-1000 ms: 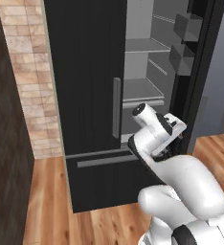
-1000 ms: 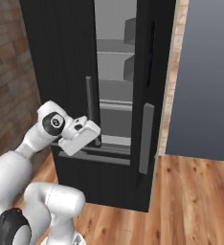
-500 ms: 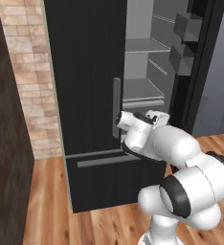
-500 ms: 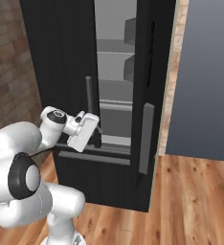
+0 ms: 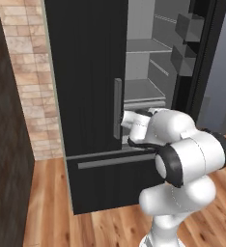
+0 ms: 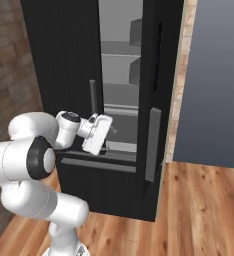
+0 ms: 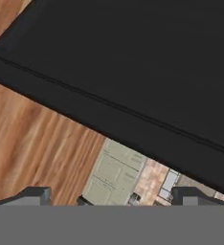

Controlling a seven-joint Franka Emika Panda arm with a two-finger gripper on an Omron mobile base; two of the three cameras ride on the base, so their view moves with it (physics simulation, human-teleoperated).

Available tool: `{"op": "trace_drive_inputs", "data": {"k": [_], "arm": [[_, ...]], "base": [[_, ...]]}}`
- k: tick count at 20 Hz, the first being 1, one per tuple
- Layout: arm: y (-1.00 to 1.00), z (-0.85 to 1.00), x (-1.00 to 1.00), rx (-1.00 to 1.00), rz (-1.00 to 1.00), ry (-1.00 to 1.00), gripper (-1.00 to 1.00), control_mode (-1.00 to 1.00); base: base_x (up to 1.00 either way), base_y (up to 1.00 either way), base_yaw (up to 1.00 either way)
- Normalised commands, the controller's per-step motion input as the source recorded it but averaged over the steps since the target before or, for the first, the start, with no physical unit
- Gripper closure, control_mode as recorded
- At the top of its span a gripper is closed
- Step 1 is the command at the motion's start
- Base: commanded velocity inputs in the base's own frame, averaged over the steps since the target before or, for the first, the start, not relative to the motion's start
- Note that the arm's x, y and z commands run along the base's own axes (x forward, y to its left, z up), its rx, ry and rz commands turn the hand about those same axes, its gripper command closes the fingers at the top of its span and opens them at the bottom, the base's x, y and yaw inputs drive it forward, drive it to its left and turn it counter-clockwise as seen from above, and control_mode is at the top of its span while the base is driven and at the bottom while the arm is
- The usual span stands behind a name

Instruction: Place one of the steaks on the plate and the other in the bowl. Then place the bowl in the fridge.

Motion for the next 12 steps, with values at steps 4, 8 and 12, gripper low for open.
{"op": "trace_drive_inputs", "data": {"k": [4, 8, 12], "arm": [[-0.3, 0.07, 0.41, 0.0, 0.08, 0.14, -1.0, -1.0], [0.0, 0.02, 0.59, 0.0, 0.15, 0.15, -1.0, -1.0], [-0.24, 0.03, 0.28, 0.0, 0.14, 0.03, -1.0, -1.0]], "base": [[0.0, 0.0, 0.0], [0.0, 0.0, 0.0], [0.0, 0.0, 0.0]]}}
